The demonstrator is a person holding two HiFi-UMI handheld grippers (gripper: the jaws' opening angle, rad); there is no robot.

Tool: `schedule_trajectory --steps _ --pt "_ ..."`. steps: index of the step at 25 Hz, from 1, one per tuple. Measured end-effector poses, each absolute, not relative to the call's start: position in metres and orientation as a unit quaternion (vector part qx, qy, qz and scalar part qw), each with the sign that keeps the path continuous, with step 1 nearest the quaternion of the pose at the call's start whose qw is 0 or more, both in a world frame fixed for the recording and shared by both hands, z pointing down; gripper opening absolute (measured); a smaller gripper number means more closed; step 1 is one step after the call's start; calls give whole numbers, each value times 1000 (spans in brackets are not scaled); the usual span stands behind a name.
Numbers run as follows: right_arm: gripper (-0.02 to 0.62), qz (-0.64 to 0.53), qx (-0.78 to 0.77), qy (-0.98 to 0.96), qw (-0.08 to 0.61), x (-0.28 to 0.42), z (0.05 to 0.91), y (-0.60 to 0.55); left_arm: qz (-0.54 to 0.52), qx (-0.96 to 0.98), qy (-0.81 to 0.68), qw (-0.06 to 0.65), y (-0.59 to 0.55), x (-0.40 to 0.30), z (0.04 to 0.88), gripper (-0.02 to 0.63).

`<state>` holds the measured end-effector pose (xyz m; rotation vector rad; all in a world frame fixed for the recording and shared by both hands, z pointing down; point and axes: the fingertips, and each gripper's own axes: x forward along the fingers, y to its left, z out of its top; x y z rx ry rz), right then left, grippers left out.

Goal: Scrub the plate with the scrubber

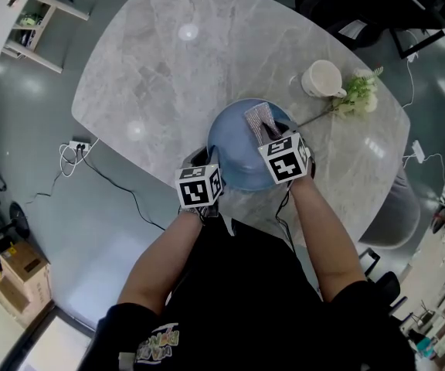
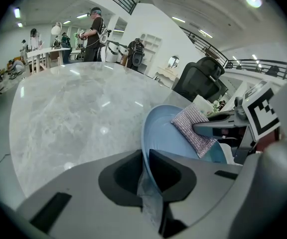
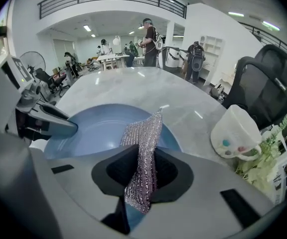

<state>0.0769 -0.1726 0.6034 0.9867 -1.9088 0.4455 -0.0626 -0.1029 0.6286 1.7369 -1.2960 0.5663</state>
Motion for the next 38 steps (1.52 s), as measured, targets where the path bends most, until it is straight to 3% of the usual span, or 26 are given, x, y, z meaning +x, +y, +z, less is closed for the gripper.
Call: schedule_trajectory --steps 10,21,32,38 --pt "80 58 410 -748 519 100 592 -191 227 698 -522 435 -102 -63 628 54" --pt "83 14 436 -734 520 115 586 -198 227 697 -523 435 -102 -63 628 54" --pt "81 32 478 -744 466 120 564 -189 226 691 -530 437 -102 -64 628 54" --pt "77 143 478 -772 394 106 560 -169 221 684 -536 443 -102 -64 627 52"
